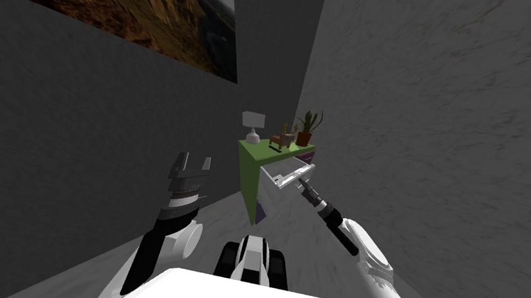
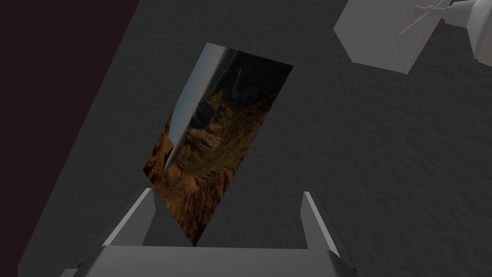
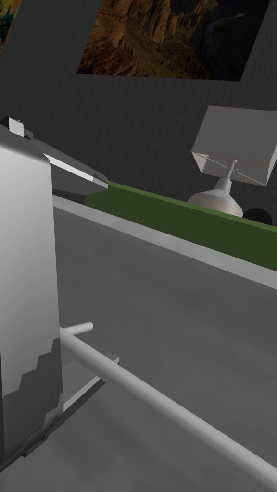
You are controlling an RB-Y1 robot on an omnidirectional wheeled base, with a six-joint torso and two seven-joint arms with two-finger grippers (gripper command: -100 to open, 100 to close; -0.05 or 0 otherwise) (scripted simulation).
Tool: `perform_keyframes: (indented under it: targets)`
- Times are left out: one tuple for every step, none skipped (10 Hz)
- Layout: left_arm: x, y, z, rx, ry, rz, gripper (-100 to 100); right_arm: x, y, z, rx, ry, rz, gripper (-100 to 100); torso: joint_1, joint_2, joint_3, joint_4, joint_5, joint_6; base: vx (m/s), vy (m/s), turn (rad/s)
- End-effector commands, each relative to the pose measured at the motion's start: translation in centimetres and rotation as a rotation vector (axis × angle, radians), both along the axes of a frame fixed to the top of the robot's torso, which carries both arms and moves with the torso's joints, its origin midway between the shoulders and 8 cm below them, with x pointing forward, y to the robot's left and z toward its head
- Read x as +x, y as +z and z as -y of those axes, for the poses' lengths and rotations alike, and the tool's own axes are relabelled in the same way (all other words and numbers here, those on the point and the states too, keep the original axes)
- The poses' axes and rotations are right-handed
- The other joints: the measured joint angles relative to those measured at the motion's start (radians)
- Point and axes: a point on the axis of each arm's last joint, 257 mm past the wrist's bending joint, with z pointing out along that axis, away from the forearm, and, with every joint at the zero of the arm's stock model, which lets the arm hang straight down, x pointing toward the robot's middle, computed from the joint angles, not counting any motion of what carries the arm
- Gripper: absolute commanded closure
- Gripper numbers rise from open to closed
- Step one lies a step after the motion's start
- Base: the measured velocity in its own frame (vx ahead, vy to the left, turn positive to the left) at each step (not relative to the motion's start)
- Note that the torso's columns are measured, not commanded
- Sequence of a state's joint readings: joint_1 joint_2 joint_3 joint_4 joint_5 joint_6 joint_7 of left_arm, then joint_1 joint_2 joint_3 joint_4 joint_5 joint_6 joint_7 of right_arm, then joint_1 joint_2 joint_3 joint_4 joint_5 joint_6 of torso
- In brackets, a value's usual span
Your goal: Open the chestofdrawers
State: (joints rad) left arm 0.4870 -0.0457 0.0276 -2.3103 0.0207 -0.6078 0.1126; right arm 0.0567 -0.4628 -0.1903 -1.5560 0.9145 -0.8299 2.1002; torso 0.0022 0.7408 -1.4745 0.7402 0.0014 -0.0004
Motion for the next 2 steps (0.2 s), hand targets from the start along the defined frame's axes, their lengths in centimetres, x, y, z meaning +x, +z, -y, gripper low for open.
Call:
perform_keyframes:
  targets:
    - [0.0,0.0,0.0,0.0,0.0,0.0,0,0.0,-0.08,0.04,0.0,-0.001,-0.002,0,0.0,-0.001,0.0,0.0,0.0,0.0,0.0,0.0,0.0]
    - [0.0,0.0,0.0,0.0,0.0,0.0,0,-0.01,-0.14,0.08,0.0,-0.002,-0.003,0,-0.001,-0.001,-0.001,-0.001,0.0,0.0,0.0,0.0,0.0]
